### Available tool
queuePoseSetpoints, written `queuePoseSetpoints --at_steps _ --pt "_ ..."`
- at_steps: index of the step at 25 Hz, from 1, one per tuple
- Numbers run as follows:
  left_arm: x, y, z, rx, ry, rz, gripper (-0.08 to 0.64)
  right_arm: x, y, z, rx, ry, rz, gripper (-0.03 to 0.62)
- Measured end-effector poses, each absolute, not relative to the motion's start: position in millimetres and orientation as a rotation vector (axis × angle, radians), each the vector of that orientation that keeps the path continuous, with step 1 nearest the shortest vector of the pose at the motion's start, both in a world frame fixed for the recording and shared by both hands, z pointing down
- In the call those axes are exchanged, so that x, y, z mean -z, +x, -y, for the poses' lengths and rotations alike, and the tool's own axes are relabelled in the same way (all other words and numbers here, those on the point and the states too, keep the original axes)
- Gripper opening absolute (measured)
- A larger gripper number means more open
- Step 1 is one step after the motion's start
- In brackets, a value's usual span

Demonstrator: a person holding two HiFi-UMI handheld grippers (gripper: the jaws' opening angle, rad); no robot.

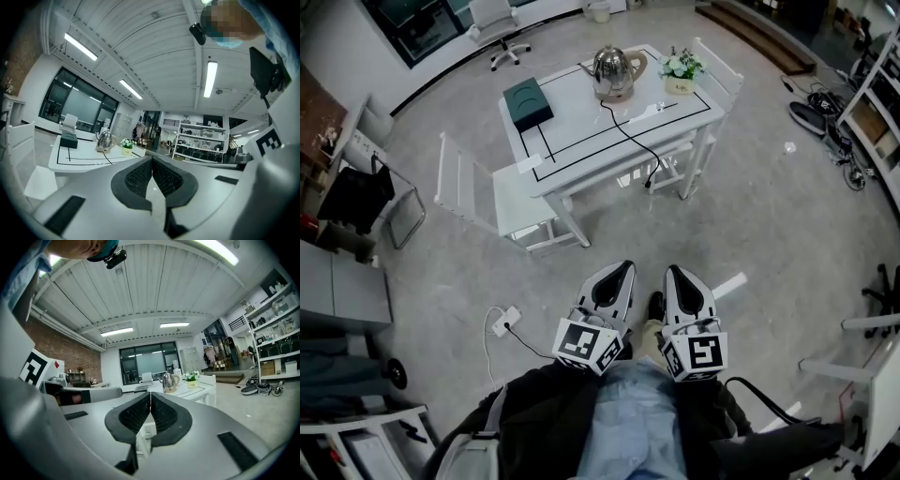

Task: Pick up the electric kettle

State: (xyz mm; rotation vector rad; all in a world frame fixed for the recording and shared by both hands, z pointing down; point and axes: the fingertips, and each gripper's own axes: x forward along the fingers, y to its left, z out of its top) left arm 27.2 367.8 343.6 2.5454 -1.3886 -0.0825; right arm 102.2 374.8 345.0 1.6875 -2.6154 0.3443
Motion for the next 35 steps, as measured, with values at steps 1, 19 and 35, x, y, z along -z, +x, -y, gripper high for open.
queuePoseSetpoints --at_steps 1,19,35 --pt "-344.6 31.2 -357.0 0.075 2.544 1.393 0.008 -347.0 105.7 -363.9 -0.342 1.680 2.618 0.018" --pt "-330.6 94.9 -197.4 0.017 2.524 1.511 0.008 -339.8 160.1 -191.7 -0.378 1.552 2.741 0.018" --pt "-347.6 61.6 -94.3 0.040 2.438 1.624 0.009 -357.5 131.0 -82.4 -0.362 1.417 2.788 0.018"
